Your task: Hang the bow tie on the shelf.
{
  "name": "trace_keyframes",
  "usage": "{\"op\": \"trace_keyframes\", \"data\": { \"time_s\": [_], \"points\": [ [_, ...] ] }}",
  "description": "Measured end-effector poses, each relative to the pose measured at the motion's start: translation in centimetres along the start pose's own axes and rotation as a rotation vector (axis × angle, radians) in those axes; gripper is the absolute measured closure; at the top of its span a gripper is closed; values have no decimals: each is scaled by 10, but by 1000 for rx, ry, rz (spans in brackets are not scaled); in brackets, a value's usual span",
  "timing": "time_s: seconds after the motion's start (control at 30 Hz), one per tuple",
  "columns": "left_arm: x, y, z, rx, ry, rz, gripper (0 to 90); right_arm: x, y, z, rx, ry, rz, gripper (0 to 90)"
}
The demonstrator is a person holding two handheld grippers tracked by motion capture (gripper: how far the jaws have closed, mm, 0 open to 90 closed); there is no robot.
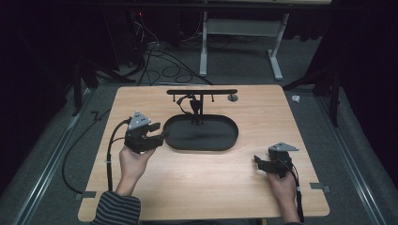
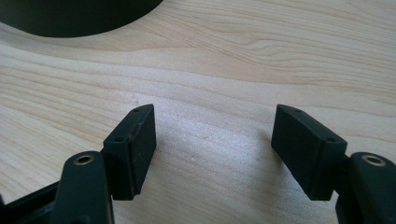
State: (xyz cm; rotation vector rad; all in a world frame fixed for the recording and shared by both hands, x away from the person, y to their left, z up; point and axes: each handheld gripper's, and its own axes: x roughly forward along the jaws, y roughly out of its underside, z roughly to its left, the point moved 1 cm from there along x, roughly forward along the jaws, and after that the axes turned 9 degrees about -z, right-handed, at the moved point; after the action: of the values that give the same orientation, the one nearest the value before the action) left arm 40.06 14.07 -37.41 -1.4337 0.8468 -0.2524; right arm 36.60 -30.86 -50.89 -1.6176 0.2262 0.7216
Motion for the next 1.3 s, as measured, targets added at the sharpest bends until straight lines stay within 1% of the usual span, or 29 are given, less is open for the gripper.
{"op": "trace_keyframes", "data": {
  "time_s": [0.2, 0.47, 0.63, 0.73, 0.97, 1.13, 1.3],
  "points": [
    [-3, 4, -1, -7, 3, -5, 502, 0, 0, 0, 0, 0, 0, 320],
    [-6, 10, 1, -25, 9, 2, 492, 0, 0, 0, 1, 1, 0, 320],
    [-7, 13, 2, -29, 2, 8, 491, 0, 0, 0, 1, 1, 0, 320],
    [-9, 15, 3, -38, -1, 2, 490, 0, 0, 0, 0, 1, 0, 320],
    [-10, 23, 6, -62, -2, 11, 484, 0, 0, 0, 0, 0, 0, 320],
    [-12, 28, 8, -68, -16, 13, 480, 0, 0, 0, 0, 0, 0, 320],
    [-14, 31, 9, -78, -22, 16, 477, 0, 0, 0, 1, 0, 0, 320]
  ]
}}
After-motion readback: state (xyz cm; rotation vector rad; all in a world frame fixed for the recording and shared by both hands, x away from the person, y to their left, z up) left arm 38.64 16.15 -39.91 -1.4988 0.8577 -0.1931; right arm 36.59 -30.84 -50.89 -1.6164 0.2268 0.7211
